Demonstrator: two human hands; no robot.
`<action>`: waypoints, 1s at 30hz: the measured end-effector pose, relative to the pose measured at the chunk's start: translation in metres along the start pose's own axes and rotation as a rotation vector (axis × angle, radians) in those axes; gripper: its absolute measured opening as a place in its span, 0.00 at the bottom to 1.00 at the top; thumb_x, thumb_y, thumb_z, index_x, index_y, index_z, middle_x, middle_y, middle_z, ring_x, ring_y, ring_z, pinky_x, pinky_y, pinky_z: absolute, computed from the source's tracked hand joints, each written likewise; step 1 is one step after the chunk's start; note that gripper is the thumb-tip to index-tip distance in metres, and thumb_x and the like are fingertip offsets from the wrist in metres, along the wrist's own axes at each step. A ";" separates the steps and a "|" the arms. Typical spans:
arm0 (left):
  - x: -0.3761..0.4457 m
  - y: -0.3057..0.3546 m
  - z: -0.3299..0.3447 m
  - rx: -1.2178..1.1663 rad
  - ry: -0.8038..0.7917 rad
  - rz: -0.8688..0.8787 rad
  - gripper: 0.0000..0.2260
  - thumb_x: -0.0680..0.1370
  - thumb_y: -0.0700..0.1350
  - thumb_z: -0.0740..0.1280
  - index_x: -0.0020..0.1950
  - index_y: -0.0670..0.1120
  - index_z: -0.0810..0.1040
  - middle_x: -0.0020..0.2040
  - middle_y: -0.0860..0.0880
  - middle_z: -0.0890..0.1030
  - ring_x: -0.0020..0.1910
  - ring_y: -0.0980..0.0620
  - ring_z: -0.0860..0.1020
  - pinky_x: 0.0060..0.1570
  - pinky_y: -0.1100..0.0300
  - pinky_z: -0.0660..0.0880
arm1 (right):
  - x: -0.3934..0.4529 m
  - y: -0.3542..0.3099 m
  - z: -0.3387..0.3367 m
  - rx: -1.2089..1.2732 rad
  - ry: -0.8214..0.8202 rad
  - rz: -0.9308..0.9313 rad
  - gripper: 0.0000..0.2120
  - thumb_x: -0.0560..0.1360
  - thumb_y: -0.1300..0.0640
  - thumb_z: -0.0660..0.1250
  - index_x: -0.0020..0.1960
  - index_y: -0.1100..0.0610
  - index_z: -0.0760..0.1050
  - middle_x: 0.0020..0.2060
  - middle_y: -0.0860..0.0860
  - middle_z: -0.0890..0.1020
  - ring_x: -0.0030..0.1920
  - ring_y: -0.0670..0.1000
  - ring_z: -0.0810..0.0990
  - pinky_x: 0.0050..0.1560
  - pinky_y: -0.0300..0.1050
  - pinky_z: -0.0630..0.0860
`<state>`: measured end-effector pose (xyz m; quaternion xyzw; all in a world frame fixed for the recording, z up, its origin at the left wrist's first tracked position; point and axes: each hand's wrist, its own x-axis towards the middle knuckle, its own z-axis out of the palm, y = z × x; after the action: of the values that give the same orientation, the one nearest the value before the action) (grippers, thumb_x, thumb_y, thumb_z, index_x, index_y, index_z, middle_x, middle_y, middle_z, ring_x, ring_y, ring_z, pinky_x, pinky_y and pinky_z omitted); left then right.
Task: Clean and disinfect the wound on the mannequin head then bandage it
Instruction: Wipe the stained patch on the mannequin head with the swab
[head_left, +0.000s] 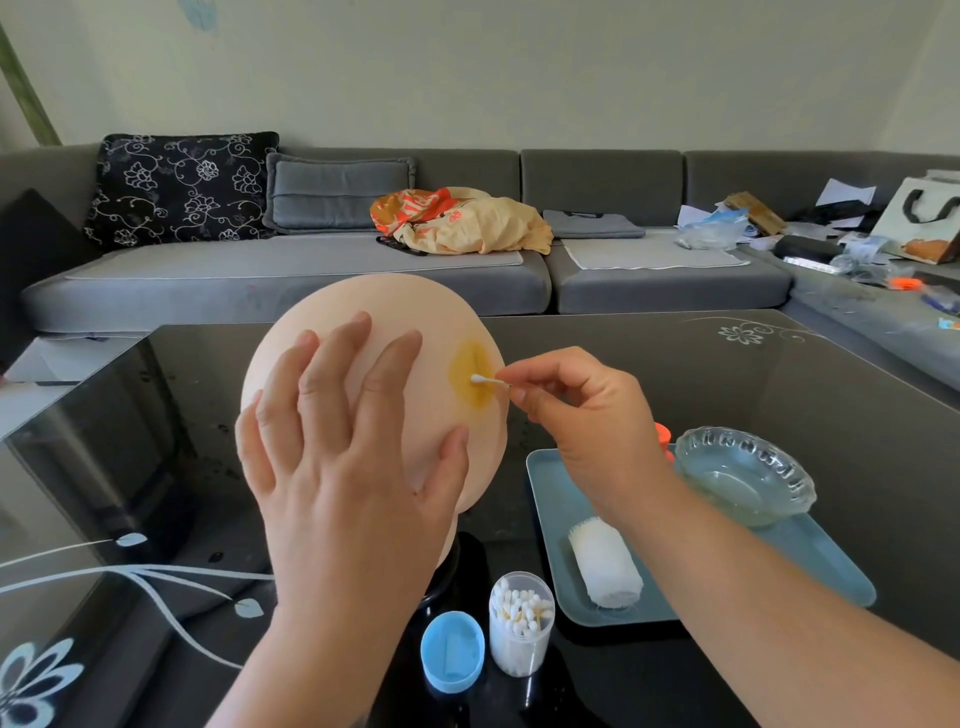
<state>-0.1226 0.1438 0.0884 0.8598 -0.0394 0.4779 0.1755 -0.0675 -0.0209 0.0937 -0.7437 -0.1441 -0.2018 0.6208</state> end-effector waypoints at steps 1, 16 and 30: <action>0.000 0.000 0.000 0.001 0.000 0.000 0.27 0.71 0.55 0.70 0.69 0.52 0.71 0.72 0.46 0.68 0.73 0.43 0.60 0.70 0.44 0.55 | -0.001 0.001 0.000 -0.004 -0.003 -0.001 0.13 0.73 0.67 0.69 0.44 0.49 0.83 0.44 0.51 0.82 0.45 0.50 0.81 0.50 0.50 0.81; 0.000 -0.001 0.001 0.006 0.011 0.011 0.27 0.71 0.56 0.70 0.68 0.52 0.70 0.71 0.46 0.67 0.72 0.43 0.60 0.70 0.44 0.55 | 0.009 -0.008 0.000 0.025 0.025 0.003 0.12 0.72 0.65 0.70 0.43 0.47 0.82 0.40 0.48 0.82 0.38 0.38 0.79 0.42 0.34 0.78; -0.001 -0.001 0.000 -0.013 -0.010 -0.002 0.28 0.71 0.56 0.69 0.69 0.52 0.70 0.72 0.47 0.66 0.73 0.43 0.58 0.70 0.43 0.55 | 0.000 0.001 0.002 0.030 0.012 0.067 0.09 0.73 0.64 0.70 0.45 0.50 0.83 0.44 0.52 0.83 0.39 0.41 0.80 0.42 0.36 0.78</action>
<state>-0.1228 0.1443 0.0874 0.8610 -0.0426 0.4731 0.1815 -0.0665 -0.0192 0.0929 -0.7374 -0.1182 -0.1831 0.6393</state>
